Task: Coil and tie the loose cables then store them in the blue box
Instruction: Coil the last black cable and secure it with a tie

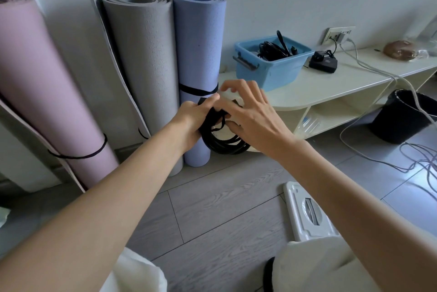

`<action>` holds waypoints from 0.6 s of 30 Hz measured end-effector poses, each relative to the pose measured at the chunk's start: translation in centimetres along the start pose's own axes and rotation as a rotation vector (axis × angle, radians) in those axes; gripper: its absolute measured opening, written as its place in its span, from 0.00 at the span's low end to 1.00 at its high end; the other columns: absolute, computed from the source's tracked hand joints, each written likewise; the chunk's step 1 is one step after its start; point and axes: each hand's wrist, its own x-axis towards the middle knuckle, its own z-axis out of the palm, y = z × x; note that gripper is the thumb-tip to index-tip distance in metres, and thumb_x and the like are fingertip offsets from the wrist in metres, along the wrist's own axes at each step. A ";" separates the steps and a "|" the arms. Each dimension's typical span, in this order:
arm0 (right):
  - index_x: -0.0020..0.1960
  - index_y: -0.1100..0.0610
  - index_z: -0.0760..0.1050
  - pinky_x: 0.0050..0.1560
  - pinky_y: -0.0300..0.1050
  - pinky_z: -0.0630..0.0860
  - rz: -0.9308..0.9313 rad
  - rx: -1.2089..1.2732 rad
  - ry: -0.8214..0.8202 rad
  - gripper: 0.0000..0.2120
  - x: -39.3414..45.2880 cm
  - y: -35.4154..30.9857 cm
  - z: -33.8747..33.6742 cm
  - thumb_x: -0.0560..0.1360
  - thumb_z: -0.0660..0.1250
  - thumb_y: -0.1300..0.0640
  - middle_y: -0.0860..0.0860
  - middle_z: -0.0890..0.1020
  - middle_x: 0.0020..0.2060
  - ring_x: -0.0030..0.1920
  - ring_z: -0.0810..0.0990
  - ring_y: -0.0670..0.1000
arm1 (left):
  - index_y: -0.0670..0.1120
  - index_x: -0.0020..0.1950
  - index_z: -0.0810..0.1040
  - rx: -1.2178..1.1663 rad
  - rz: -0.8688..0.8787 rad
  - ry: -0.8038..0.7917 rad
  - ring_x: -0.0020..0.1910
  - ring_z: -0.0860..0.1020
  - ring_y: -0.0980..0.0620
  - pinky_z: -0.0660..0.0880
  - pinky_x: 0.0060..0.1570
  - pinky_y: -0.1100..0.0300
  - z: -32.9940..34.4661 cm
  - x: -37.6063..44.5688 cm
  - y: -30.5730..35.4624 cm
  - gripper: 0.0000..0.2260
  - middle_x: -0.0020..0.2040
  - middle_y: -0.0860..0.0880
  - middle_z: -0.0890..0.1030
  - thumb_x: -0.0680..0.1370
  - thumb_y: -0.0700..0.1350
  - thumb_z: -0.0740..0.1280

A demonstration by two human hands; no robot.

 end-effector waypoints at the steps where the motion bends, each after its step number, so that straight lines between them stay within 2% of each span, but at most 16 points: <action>1: 0.53 0.53 0.72 0.48 0.53 0.73 -0.042 -0.002 -0.012 0.18 -0.1 0.0 0.0 0.66 0.68 0.66 0.56 0.72 0.60 0.56 0.68 0.58 | 0.39 0.37 0.76 -0.005 -0.003 -0.021 0.26 0.75 0.53 0.73 0.29 0.65 -0.1 0.0 -0.1 0.13 0.23 0.50 0.76 0.78 0.45 0.65; 5: 0.46 0.53 0.77 0.52 0.53 0.71 -0.108 0.034 -0.092 0.12 -0.1 -0.2 -0.3 0.65 0.69 0.65 0.56 0.73 0.61 0.59 0.66 0.56 | 0.39 0.37 0.75 0.024 -0.021 -0.049 0.22 0.72 0.54 0.72 0.27 0.65 -0.5 -0.1 -0.3 0.14 0.23 0.49 0.74 0.79 0.46 0.64; 8: 0.42 0.52 0.80 0.56 0.53 0.70 -0.144 0.028 -0.142 0.06 -0.1 -0.4 -0.1 0.67 0.67 0.59 0.56 0.74 0.61 0.61 0.65 0.56 | 0.39 0.39 0.76 0.069 -0.048 -0.029 0.22 0.73 0.54 0.72 0.27 0.64 -0.4 -0.1 -0.3 0.13 0.24 0.49 0.75 0.79 0.46 0.64; 10: 0.39 0.52 0.81 0.57 0.53 0.70 -0.152 0.016 -0.138 0.07 -0.1 -0.7 0.4 0.69 0.64 0.56 0.56 0.75 0.60 0.61 0.65 0.56 | 0.38 0.38 0.75 0.074 -0.051 0.005 0.19 0.72 0.55 0.71 0.24 0.65 -0.6 -0.2 -0.4 0.13 0.24 0.48 0.74 0.79 0.45 0.64; 13: 0.38 0.54 0.80 0.53 0.52 0.70 -0.114 0.079 -0.082 0.09 -0.1 -1.0 0.8 0.70 0.61 0.57 0.57 0.77 0.57 0.59 0.65 0.55 | 0.39 0.39 0.74 0.080 -0.041 0.018 0.18 0.71 0.56 0.69 0.23 0.65 -0.9 -0.2 -0.2 0.12 0.25 0.48 0.72 0.79 0.46 0.64; 18: 0.39 0.61 0.79 0.45 0.47 0.74 0.010 0.324 -0.024 0.05 -0.1 -0.8 1.0 0.70 0.66 0.61 0.57 0.78 0.47 0.49 0.69 0.52 | 0.41 0.36 0.73 0.326 0.000 0.017 0.21 0.69 0.55 0.68 0.25 0.64 -0.9 0.0 -0.7 0.15 0.27 0.47 0.72 0.79 0.49 0.64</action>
